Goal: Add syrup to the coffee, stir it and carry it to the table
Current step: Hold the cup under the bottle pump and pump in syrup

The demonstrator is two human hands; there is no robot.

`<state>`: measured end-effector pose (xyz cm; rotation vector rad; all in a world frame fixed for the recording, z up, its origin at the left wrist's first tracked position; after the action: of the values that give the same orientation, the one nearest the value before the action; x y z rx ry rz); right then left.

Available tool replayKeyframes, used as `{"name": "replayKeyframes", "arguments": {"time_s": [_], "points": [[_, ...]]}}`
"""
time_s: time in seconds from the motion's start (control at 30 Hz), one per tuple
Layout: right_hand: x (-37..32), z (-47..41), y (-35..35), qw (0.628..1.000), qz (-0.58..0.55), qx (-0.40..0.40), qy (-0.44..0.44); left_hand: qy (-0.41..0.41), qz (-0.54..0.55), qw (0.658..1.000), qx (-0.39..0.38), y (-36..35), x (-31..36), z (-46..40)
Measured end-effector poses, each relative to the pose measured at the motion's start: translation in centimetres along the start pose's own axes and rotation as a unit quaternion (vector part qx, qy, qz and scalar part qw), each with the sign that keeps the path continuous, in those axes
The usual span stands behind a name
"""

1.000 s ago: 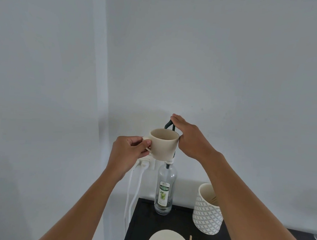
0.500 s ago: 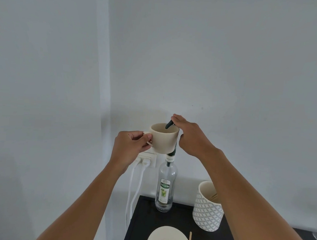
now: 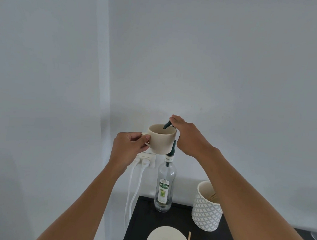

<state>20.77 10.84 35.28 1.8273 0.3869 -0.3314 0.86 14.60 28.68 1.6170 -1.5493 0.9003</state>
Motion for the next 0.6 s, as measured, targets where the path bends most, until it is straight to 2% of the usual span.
{"name": "replayKeyframes", "arguments": {"time_s": [0.13, 0.23, 0.43, 0.6], "points": [[0.5, -0.2, 0.4, 0.998, -0.048, -0.022, -0.024, 0.007, 0.007, 1.0, -0.003, 0.0, -0.3, 0.3], [1.2, -0.3, 0.2, 0.988, -0.136, -0.017, -0.063, 0.011, 0.007, 1.0, -0.012, 0.0, -0.5, 0.5], [2.3, 1.5, -0.8, 0.928, -0.321, 0.11, -0.153, 0.002, 0.009, 1.0, -0.02, -0.1, -0.6, 1.4], [3.6, 3.7, -4.3, 0.897, -0.401, 0.031, -0.184, 0.0, 0.009, 0.999, -0.044, -0.8, -1.2, 3.1]]}}
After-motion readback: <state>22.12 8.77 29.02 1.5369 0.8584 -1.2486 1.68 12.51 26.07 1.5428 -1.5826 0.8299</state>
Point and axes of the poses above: each hand's wrist, its own z-axis away from the middle knuckle, its own y-axis out of the back of the hand, x = y × z, the point moved 2 cm from there along -z, towards the middle knuckle, and after that the axes turned 12 degrees about -y, right-handed, at the moved point
